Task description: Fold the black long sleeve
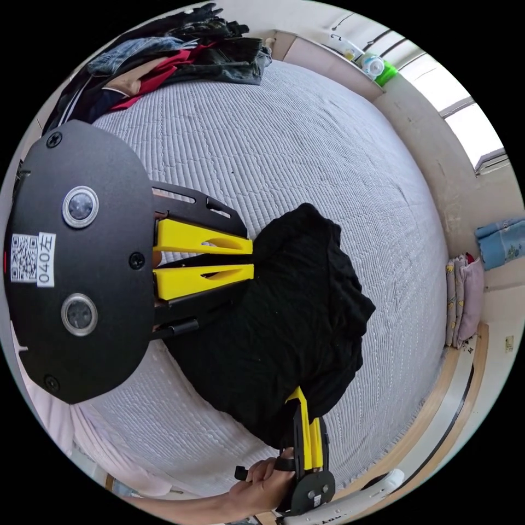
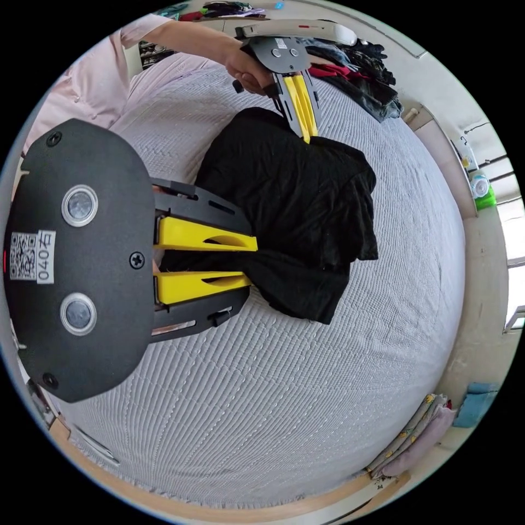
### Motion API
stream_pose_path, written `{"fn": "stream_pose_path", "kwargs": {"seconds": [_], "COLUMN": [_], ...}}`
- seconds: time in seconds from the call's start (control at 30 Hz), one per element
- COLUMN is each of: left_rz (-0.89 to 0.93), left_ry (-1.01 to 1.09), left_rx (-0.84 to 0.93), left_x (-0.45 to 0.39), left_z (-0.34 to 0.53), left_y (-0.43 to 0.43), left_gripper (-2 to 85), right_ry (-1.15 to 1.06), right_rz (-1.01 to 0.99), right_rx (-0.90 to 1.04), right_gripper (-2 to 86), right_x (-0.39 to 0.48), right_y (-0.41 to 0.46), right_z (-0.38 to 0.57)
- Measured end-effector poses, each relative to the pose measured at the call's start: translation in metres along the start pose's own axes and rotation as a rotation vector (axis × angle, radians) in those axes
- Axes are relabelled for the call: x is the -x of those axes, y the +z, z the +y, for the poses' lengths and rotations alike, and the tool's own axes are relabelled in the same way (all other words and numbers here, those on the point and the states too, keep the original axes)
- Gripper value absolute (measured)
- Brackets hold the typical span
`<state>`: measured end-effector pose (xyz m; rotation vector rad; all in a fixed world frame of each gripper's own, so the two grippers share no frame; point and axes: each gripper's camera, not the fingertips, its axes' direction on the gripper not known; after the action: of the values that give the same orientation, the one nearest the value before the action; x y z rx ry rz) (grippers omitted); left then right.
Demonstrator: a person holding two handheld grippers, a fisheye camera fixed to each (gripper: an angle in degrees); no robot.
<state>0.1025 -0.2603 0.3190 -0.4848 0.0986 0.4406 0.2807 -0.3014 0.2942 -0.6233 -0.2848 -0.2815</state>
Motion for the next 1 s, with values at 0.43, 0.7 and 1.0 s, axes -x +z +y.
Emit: {"fn": "stream_pose_path", "kwargs": {"seconds": [0.43, 0.7, 1.0], "left_rz": [-0.086, -0.043, -0.017], "left_ry": [0.045, 0.1, 0.229], "left_rx": [-0.018, 0.007, -0.017], "left_x": [-0.104, -0.209, -0.367], "left_z": [-0.013, -0.046, -0.094], "left_y": [-0.016, -0.027, -0.036], "left_gripper": [-1.5, -1.5, -1.5], "right_ry": [0.012, 0.047, 0.141], "right_rz": [-0.025, -0.003, 0.067], "right_rx": [-0.011, 0.007, 0.042], "right_gripper": [5.0, 5.1, 5.0], "right_x": [-0.056, -0.121, -0.23], "right_y": [-0.037, -0.061, -0.087], "right_z": [0.023, 0.06, 0.124]}}
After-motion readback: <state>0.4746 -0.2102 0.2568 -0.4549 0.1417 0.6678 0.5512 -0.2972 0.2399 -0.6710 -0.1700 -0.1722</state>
